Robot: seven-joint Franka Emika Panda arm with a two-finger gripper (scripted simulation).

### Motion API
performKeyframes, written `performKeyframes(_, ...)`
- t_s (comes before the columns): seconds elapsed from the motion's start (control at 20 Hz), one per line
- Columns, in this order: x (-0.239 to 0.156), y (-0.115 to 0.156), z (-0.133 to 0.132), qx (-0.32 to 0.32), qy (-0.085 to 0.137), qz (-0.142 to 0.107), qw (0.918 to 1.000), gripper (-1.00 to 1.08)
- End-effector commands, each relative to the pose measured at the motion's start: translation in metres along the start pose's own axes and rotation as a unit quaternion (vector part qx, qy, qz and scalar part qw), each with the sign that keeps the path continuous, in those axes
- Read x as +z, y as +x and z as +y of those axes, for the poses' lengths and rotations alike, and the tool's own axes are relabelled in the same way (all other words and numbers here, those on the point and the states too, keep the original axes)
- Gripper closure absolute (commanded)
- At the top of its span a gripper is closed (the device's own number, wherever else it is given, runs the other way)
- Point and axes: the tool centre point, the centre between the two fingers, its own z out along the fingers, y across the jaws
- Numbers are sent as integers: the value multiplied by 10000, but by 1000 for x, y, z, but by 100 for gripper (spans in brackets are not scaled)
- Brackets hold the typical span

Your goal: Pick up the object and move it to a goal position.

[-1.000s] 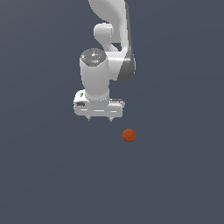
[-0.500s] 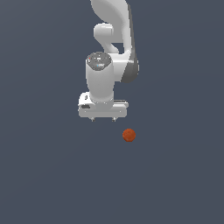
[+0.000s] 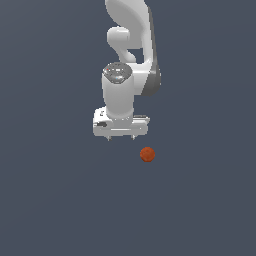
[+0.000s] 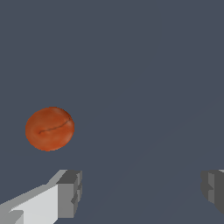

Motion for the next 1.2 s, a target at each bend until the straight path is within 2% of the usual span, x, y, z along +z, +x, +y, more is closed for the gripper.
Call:
performKeyframes(0.0,5,2,-9,-183,-2,-3,9998,-92)
performKeyframes(0.3,26,11,-50,-991,-3,1,9951,-92)
performKeyframes(0.5,44,16,-85,-1641,15,10,9864,-92)
performKeyframes(0.7,56,17,-109,-2072,35,21,9783,-92)
performKeyframes(0.9,62,18,-121,-2285,48,27,9735,-92)
performKeyframes(1.15,63,17,-121,-2278,50,22,9737,-92)
